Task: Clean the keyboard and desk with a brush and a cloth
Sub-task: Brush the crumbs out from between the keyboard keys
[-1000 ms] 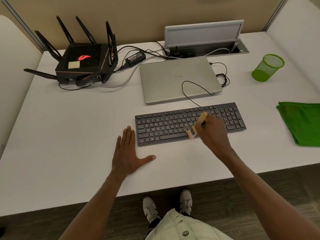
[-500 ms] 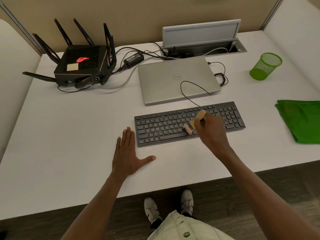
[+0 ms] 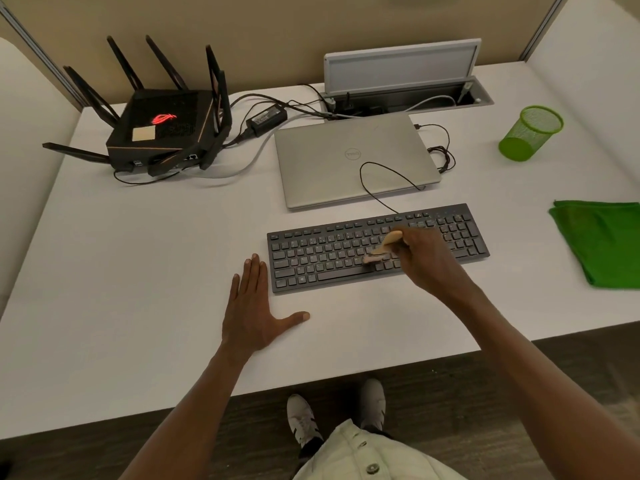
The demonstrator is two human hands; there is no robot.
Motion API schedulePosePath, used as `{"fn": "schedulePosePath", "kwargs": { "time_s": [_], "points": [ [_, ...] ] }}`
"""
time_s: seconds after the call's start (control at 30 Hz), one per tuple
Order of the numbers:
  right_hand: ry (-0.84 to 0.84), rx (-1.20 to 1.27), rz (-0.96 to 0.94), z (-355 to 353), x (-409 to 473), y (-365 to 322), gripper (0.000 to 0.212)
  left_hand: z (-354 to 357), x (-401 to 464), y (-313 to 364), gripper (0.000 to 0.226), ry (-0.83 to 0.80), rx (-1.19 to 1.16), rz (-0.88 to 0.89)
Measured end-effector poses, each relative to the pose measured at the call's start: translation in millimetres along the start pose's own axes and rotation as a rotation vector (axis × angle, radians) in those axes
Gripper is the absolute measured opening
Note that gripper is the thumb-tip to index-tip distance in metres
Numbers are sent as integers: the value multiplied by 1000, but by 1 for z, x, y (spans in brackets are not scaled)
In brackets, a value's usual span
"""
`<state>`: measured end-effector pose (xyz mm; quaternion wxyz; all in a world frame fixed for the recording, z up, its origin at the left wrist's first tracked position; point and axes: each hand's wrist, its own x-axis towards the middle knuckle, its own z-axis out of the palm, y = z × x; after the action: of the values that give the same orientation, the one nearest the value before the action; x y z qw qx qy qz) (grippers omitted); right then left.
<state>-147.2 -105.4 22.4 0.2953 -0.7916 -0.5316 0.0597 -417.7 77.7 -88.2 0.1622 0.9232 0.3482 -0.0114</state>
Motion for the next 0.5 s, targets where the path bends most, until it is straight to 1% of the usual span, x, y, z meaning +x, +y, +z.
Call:
{"fn": "schedulePosePath", "kwargs": {
  "time_s": [0.07,0.17,0.33,0.43,0.5],
  "points": [
    [-40,6,-35,5,4,-8,8,0,0,0,143,1,1,0],
    [-81,-18,-9,4,4,-2,8,0,0,1,143,-6,5,-5],
    [-44,-80,-8,-13,3,17,11,1,0,0,142,-6,1,-8],
    [-6,-69,-22,-9,9,14,11,0,1,0,143,-6,2,-5],
    [-28,-47,-32,-3,12,7,11,0,1,0,143,-7,1,-5]
  ]
}}
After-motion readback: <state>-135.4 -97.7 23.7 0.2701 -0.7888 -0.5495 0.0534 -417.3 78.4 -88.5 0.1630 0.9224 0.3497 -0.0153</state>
